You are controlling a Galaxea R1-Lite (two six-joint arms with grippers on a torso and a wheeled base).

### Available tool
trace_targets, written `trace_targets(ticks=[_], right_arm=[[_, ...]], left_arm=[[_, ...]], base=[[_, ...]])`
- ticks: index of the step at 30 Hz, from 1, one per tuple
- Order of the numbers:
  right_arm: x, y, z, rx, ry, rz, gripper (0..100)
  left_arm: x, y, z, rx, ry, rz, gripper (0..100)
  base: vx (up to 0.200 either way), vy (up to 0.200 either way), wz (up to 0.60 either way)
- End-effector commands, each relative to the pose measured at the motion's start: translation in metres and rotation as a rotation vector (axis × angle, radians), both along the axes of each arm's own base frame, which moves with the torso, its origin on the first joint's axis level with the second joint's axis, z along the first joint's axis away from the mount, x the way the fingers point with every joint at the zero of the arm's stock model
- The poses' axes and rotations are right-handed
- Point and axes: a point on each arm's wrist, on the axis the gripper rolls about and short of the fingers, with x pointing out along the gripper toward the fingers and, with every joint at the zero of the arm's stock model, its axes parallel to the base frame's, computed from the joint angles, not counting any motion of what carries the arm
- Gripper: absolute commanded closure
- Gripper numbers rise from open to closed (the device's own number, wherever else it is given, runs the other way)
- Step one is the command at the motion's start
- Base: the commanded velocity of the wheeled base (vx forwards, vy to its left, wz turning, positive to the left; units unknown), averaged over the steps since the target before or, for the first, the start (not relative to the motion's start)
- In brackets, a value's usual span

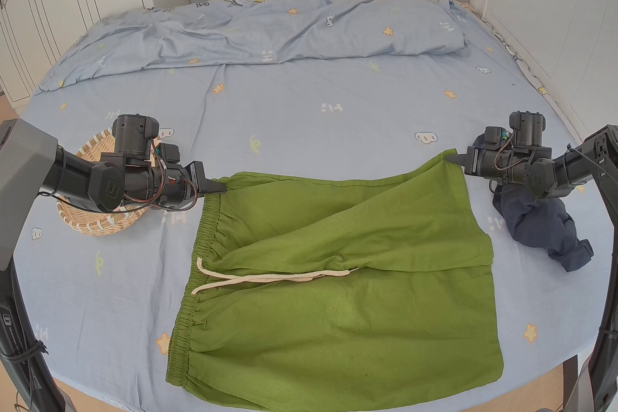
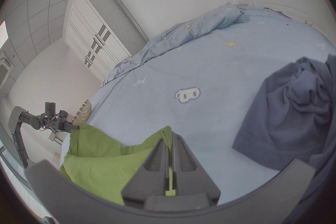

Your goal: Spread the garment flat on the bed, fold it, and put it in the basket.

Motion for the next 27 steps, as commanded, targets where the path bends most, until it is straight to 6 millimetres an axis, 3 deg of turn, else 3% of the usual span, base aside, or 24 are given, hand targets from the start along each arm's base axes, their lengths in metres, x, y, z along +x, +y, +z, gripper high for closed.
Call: trace_targets(ticks=[1, 10, 27], right_arm=[[-0.001, 0.007, 0.01, -0.003, -0.04, -0.001, 100], [0.002, 0.029, 0.02, -0.031, -0.145, -0.068, 100], [0.007, 0.028, 0.032, -0.037, -0.272, -0.202, 100]], left_arm=[[-0.001, 0.009, 0.007, -0.001, -0.018, 0.023, 100], [-0.001, 0.019, 0.014, -0.003, -0.038, 0.049, 100], [0.005, 0.03, 0.018, -0.028, -0.104, 0.09, 100]], base=[[0.0, 0.0, 0.0], [0.0, 0.0, 0.0], [0.0, 0.0, 0.0]])
